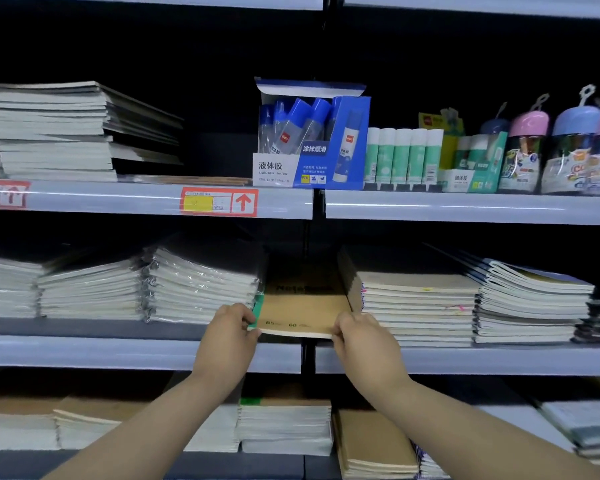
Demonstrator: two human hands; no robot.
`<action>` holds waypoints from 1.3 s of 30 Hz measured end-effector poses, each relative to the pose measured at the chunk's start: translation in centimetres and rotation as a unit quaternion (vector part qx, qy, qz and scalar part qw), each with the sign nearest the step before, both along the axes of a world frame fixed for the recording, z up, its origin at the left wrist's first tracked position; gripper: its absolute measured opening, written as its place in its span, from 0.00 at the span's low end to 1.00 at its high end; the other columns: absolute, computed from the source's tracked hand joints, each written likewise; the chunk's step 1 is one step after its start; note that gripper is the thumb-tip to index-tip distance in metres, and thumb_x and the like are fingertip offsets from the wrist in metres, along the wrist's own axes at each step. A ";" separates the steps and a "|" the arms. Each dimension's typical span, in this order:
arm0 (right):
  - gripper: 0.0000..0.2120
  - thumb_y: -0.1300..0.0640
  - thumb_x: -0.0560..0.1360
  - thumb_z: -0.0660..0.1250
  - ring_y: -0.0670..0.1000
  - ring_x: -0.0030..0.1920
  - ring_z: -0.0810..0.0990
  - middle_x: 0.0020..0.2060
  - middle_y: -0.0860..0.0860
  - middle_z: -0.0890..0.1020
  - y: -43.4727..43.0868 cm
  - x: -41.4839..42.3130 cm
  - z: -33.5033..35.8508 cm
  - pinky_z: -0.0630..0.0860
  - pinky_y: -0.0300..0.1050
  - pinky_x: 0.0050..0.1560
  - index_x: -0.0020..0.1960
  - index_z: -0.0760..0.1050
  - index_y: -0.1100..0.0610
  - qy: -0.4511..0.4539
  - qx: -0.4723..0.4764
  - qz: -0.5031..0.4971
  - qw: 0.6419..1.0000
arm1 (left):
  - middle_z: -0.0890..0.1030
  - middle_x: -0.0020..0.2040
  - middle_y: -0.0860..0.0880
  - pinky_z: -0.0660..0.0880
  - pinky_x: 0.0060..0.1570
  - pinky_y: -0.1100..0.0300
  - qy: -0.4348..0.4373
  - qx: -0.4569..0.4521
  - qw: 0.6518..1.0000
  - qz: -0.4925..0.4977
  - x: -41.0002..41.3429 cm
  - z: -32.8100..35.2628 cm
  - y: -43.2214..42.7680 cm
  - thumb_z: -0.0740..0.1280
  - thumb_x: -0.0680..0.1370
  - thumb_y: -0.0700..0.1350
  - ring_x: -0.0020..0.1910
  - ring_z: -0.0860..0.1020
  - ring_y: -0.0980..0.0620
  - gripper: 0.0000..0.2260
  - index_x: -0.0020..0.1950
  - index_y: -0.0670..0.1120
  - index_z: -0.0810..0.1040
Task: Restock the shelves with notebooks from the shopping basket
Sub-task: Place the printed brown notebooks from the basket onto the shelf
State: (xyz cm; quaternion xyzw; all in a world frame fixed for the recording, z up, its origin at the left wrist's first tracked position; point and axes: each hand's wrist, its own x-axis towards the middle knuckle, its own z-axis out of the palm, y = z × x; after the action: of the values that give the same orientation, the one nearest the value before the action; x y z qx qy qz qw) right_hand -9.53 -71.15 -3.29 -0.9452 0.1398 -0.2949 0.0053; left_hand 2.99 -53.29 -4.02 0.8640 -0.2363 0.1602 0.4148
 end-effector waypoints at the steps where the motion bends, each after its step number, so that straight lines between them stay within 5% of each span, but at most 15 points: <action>1: 0.09 0.54 0.82 0.55 0.50 0.55 0.73 0.53 0.49 0.77 0.2 0.3 -0.1 0.73 0.45 0.49 0.56 0.72 0.54 0.010 0.008 -0.007 1.000 | 0.74 0.46 0.53 0.66 0.34 0.68 -0.003 0.003 1.000 0.004 0.2 -0.2 -0.1 0.69 0.77 0.42 0.38 0.75 0.59 0.06 0.47 0.51 0.74; 9: 0.13 0.51 0.82 0.58 0.54 0.57 0.75 0.58 0.53 0.75 0.8 2.8 -0.6 0.73 0.46 0.49 0.61 0.71 0.56 0.039 0.125 -0.036 0.991 | 0.78 0.35 0.55 0.68 0.30 0.68 -0.013 -0.007 1.000 -0.006 1.7 -0.8 -0.9 0.67 0.77 0.38 0.34 0.76 0.57 0.11 0.38 0.53 0.73; 12: 0.12 0.53 0.81 0.60 0.54 0.58 0.75 0.59 0.53 0.75 0.7 3.4 -0.4 0.74 0.47 0.54 0.62 0.71 0.57 0.023 0.163 -0.039 0.986 | 0.79 0.45 0.54 0.68 0.37 0.67 -0.016 -0.006 1.000 -0.020 1.7 -0.9 -1.1 0.66 0.78 0.39 0.40 0.76 0.56 0.06 0.49 0.49 0.79; 15: 0.12 0.55 0.81 0.59 0.55 0.59 0.74 0.59 0.54 0.74 1.0 3.6 -0.5 0.72 0.46 0.51 0.63 0.70 0.58 0.027 0.153 -0.056 0.986 | 0.78 0.59 0.49 0.67 0.50 0.66 -0.014 0.029 0.999 -0.034 1.7 -0.8 -1.3 0.63 0.80 0.40 0.52 0.76 0.53 0.13 0.64 0.44 0.77; 22: 0.13 0.57 0.82 0.58 0.55 0.60 0.74 0.62 0.55 0.74 1.4 4.2 -0.6 0.72 0.47 0.53 0.65 0.69 0.57 0.047 0.130 -0.077 0.987 | 0.68 0.73 0.50 0.66 0.65 0.60 0.018 0.122 0.991 -0.046 2.3 0.0 -1.7 0.61 0.80 0.44 0.69 0.70 0.49 0.21 0.74 0.44 0.68; 27: 0.15 0.58 0.81 0.58 0.56 0.62 0.73 0.64 0.53 0.74 1.5 4.7 -0.8 0.71 0.46 0.54 0.67 0.68 0.57 0.056 0.126 -0.091 0.986 | 0.64 0.75 0.50 0.66 0.68 0.56 0.044 0.189 0.980 -0.050 2.4 0.7 -2.3 0.59 0.80 0.46 0.70 0.67 0.49 0.23 0.76 0.45 0.63; 33: 0.25 0.60 0.81 0.56 0.57 0.68 0.67 0.71 0.54 0.67 1.4 5.3 -0.9 0.69 0.49 0.62 0.76 0.57 0.54 0.094 0.119 -0.109 0.982 | 0.63 0.70 0.50 0.71 0.58 0.52 0.047 0.291 0.955 -0.026 1.8 1.3 -3.0 0.59 0.78 0.55 0.66 0.68 0.47 0.24 0.72 0.47 0.65; 39: 0.27 0.58 0.81 0.54 0.58 0.70 0.63 0.72 0.56 0.60 1.8 5.6 -0.5 0.63 0.49 0.68 0.78 0.52 0.52 0.138 0.112 -0.126 0.976 | 0.62 0.73 0.51 0.68 0.64 0.54 0.080 0.243 0.965 -0.054 2.4 1.2 -2.8 0.61 0.77 0.58 0.70 0.66 0.48 0.30 0.76 0.48 0.61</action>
State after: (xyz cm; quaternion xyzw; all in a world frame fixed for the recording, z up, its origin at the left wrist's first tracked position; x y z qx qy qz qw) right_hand -3.90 -69.37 -3.83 -0.9450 0.2892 -0.1427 0.0551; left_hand 5.43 -56.05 -2.82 0.9346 -0.2809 0.0060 0.2181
